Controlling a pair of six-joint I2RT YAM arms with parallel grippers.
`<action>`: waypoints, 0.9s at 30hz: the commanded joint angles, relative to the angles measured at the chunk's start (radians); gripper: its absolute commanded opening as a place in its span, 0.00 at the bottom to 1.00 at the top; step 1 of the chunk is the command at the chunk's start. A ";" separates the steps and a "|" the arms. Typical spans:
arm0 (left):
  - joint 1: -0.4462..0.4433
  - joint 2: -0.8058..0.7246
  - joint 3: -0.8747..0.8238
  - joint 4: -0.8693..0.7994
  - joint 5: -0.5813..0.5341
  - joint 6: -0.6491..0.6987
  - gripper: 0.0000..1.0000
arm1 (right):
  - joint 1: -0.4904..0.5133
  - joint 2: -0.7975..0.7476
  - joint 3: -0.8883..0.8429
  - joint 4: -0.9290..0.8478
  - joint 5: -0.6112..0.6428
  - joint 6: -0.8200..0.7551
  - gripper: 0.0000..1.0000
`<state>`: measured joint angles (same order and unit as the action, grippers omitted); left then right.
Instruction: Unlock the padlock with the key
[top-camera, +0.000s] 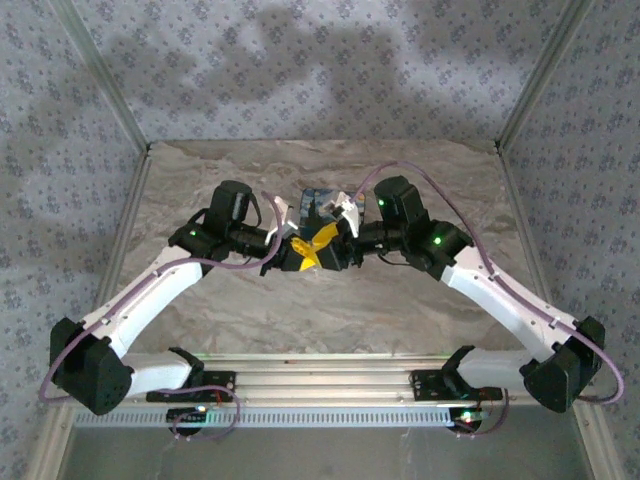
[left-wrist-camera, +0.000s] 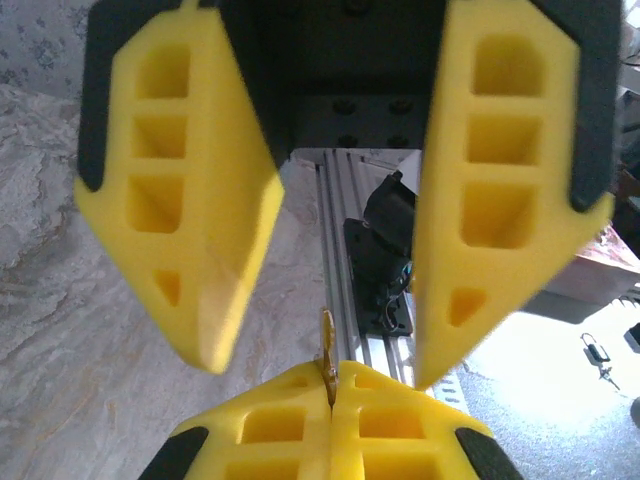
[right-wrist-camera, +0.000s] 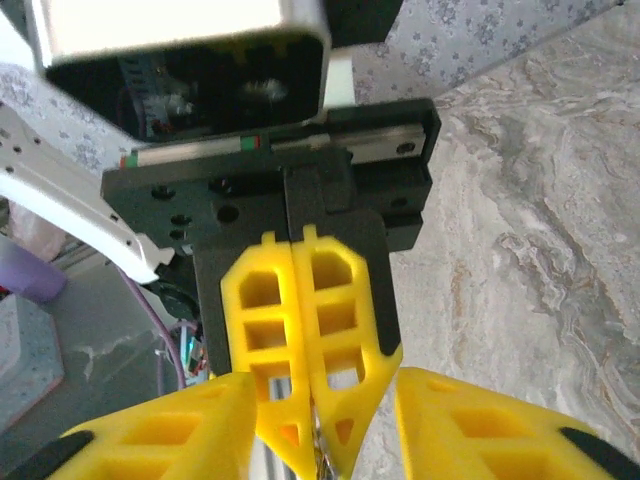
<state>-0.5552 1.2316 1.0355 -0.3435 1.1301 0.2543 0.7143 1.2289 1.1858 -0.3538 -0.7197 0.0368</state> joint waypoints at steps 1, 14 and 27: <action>0.008 -0.005 0.035 -0.035 0.043 0.038 0.01 | 0.006 0.011 0.049 0.002 -0.025 -0.002 0.30; 0.009 -0.003 0.052 -0.058 0.051 0.059 0.00 | 0.003 0.012 0.020 0.001 -0.034 0.004 0.31; 0.010 -0.003 0.062 -0.068 0.073 0.062 0.00 | 0.002 0.026 0.015 0.017 -0.041 0.019 0.46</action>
<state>-0.5495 1.2316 1.0557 -0.3946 1.1469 0.2882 0.7143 1.2476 1.2068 -0.3458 -0.7464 0.0490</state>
